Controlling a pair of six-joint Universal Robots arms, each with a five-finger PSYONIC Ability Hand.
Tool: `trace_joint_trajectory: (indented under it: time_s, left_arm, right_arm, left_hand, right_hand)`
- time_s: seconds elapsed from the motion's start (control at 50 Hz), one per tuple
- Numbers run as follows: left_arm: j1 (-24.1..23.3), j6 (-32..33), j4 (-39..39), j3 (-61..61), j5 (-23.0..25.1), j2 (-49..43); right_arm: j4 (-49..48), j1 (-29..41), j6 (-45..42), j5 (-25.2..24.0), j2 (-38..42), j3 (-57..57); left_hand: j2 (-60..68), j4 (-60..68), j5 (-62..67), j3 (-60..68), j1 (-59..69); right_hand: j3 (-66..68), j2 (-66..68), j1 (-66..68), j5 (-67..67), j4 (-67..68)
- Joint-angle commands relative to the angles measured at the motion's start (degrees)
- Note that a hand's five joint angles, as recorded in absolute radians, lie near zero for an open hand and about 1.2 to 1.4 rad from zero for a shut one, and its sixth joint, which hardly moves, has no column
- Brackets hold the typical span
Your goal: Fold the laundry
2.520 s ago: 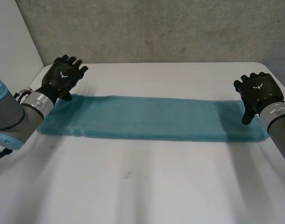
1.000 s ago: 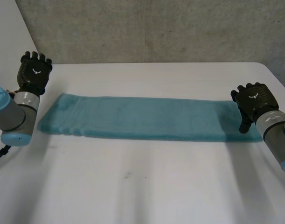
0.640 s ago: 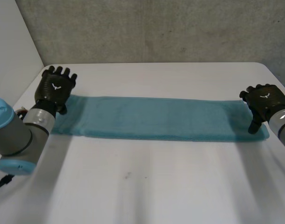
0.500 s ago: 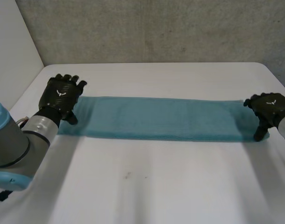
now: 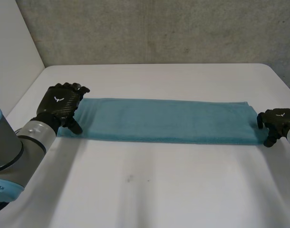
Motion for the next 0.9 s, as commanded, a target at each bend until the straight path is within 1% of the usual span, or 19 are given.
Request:
trace_joint_trajectory:
  time_s: [0.02, 0.1, 0.18, 0.3, 0.48, 0.54, 0.56, 0.58, 0.62, 0.64, 0.68, 0.7, 0.72, 0.74, 0.78, 0.8, 0.84, 0.86, 0.9]
  left_arm:
    - [-0.09, 0.09, 0.10, -0.42, 0.04, 0.00]
    - [-0.26, 0.09, 0.01, -0.42, -0.05, 0.08]
    - [-0.27, 0.09, 0.01, -0.42, -0.05, 0.52]
    - [0.09, 0.09, 0.01, -0.42, -0.05, 1.67]
    - [0.26, 0.18, 0.01, -0.42, -1.89, 1.93]
    - [0.26, 0.09, -0.07, -0.42, -2.42, 2.46]
    - [0.26, 0.09, -0.07, -0.42, -2.42, 2.46]
    - [0.26, 0.09, 0.01, -0.42, -2.51, 2.63]
    - [0.26, 0.09, -0.07, -0.42, -2.51, 2.81]
    - [0.35, 0.09, 0.01, -0.33, -2.51, 3.16]
    - [0.52, 0.09, 0.01, -0.33, -2.51, 3.60]
    - [0.70, 0.09, 0.01, -0.33, -2.60, 3.86]
    - [0.70, 0.09, 0.01, -0.33, -2.60, 3.86]
    - [0.96, 0.09, 0.01, -0.33, -2.60, 4.13]
    - [1.32, 0.09, 0.01, -0.33, -2.60, 4.48]
    - [1.58, 0.09, 0.01, -0.33, -2.60, 4.83]
    - [1.93, 0.09, 0.01, -0.33, -2.60, 5.27]
    - [2.19, 0.09, 0.01, -0.42, -2.51, 5.53]
    - [2.46, 0.00, 0.01, -0.42, -2.60, 5.62]
  right_arm:
    - [-0.72, -0.41, -0.13, 0.18, 0.97, -1.10]
    - [-2.57, -1.73, -0.13, 0.97, 0.97, -1.19]
    - [-4.41, -5.85, -0.31, 3.16, 0.01, -1.45]
    - [-2.84, -10.60, -1.27, 7.03, 0.70, -7.24]
    - [-1.51, -10.87, -5.67, 9.68, 0.79, -12.88]
    - [-1.51, -7.36, -4.53, 9.85, 0.18, -14.64]
    - [-1.69, -4.14, -3.40, 9.85, 0.09, -15.68]
    - [-1.69, -4.10, -3.39, 9.85, 0.09, -15.69]
    - [-1.69, 3.07, -1.02, 10.46, -0.43, -18.49]
    - [-1.69, 3.10, -1.01, 10.47, -0.44, -18.50]
    - [-1.86, 11.06, 0.65, 10.64, -1.14, -21.74]
    - [-1.86, 11.10, 0.66, 10.64, -1.14, -21.75]
    - [-2.12, 15.54, 1.01, 10.56, -1.23, -23.23]
    - [-2.13, 15.58, 1.01, 10.55, -1.23, -23.25]
    - [-3.26, 24.59, 1.01, 10.47, 0.08, -27.97]
    - [-3.27, 24.64, 1.01, 10.47, 0.09, -27.99]
    - [-5.98, 32.59, 0.57, 9.85, 4.46, -31.84]
    - [-5.99, 32.63, 0.57, 9.85, 4.48, -31.86]
    - [-8.97, 40.16, 0.57, 9.24, 8.77, -35.36]
  left_hand:
    - [-0.66, -0.62, -0.04, -1.82, -1.25]
    - [-0.49, -0.45, 0.13, -1.65, -1.08]
    - [-0.49, -0.45, 0.13, -1.65, -1.08]
    - [-0.66, -0.62, -0.04, -1.82, -1.25]
    - [-0.99, -0.96, -0.37, -2.16, -1.59]
    - [-1.16, -1.12, -0.54, -2.32, -1.76]
    - [-1.16, -1.13, -0.54, -2.33, -1.76]
    - [-1.16, -1.13, -0.54, -2.33, -1.76]
    - [-1.16, -1.13, -0.54, -2.33, -1.76]
    - [-1.16, -1.13, -0.54, -2.33, -1.76]
    - [-1.16, -1.13, -0.54, -2.33, -1.76]
    - [-1.16, -1.13, -0.54, -2.33, -1.76]
    - [-1.16, -1.13, -0.54, -2.33, -1.76]
    - [-1.16, -1.13, -0.54, -2.33, -1.76]
    - [-1.16, -1.13, -0.54, -2.33, -1.76]
    - [-1.16, -1.13, -0.54, -2.33, -1.76]
    - [-1.16, -1.13, -0.54, -2.33, -1.76]
    - [-1.16, -1.13, -0.54, -2.33, -1.76]
    - [-1.16, -1.13, -0.54, -2.33, -1.76]
  right_hand:
    - [42.10, 41.80, 47.45, 43.70, 42.18]
    - [42.21, 41.91, 47.56, 43.81, 42.29]
    - [42.21, 41.91, 47.56, 43.81, 42.29]
    - [42.21, 41.91, 47.56, 43.81, 42.29]
    - [42.21, 41.91, 47.56, 43.81, 42.29]
    - [42.21, 41.91, 47.56, 43.81, 42.29]
    - [42.21, 41.91, 47.56, 43.81, 42.29]
    - [42.21, 41.91, 47.56, 43.81, 42.29]
    - [42.21, 41.91, 47.56, 43.81, 42.29]
    - [42.21, 41.91, 47.56, 43.81, 42.29]
    - [42.21, 41.91, 47.56, 43.81, 42.29]
    - [42.21, 41.91, 47.56, 43.81, 42.29]
    - [42.21, 41.91, 47.56, 43.81, 42.29]
    - [42.21, 41.91, 47.56, 43.81, 42.29]
    - [42.21, 41.91, 47.56, 43.81, 42.29]
    - [42.21, 41.91, 47.56, 43.81, 42.29]
    - [42.21, 41.91, 47.56, 43.81, 42.29]
    - [42.21, 41.91, 47.56, 43.81, 42.29]
    - [42.21, 41.91, 47.56, 43.81, 42.29]
